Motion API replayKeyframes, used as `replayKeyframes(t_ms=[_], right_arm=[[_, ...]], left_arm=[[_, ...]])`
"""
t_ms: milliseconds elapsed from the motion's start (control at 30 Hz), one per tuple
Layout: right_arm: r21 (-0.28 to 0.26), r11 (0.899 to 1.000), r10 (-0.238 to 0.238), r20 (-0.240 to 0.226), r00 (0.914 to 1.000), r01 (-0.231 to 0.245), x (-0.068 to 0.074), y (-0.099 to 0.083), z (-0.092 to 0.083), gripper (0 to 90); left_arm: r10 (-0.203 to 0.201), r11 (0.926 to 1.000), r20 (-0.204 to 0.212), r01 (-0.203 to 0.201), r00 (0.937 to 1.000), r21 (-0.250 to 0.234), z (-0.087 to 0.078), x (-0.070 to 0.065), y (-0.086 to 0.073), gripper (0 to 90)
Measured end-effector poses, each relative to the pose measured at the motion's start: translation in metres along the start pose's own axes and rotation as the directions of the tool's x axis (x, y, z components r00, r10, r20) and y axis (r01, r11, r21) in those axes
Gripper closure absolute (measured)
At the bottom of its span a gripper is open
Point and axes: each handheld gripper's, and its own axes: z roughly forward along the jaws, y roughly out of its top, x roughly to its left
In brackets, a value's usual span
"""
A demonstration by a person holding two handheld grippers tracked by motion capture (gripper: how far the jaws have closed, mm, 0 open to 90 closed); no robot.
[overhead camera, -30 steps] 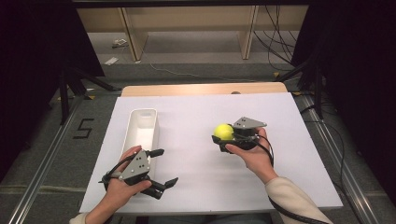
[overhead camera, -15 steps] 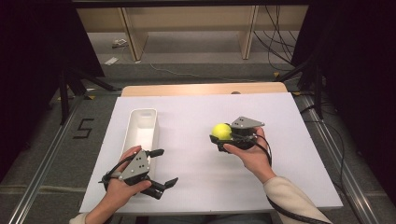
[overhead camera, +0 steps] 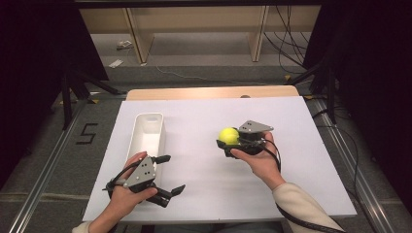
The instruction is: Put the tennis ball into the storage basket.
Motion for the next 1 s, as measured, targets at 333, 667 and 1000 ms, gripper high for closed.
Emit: replayKeyframes(t_ms=[333, 667, 1000], right_arm=[[-0.007, 1.000, 0.002, -0.005, 1.0000, -0.002, 0.0019, 0.0022, 0.0023, 26.5], [-0.011, 1.000, 0.000, -0.011, 0.9999, 0.000, 0.0042, 0.0042, 0.0055, 26.5], [-0.014, 1.000, 0.003, -0.013, 0.9999, -0.003, 0.0065, 0.0058, 0.0077, 26.5]], left_arm=[[0.000, 1.0000, 0.000, 0.000, 1.0000, 0.000, 0.0000, -0.0001, 0.0000, 0.0], [0.000, 1.0000, 0.001, 0.000, 1.0000, 0.000, -0.0001, -0.0001, 0.0000, 0.0], [0.001, 1.0000, 0.000, -0.001, 1.0000, 0.001, 0.0000, -0.0003, 0.0000, 0.0]])
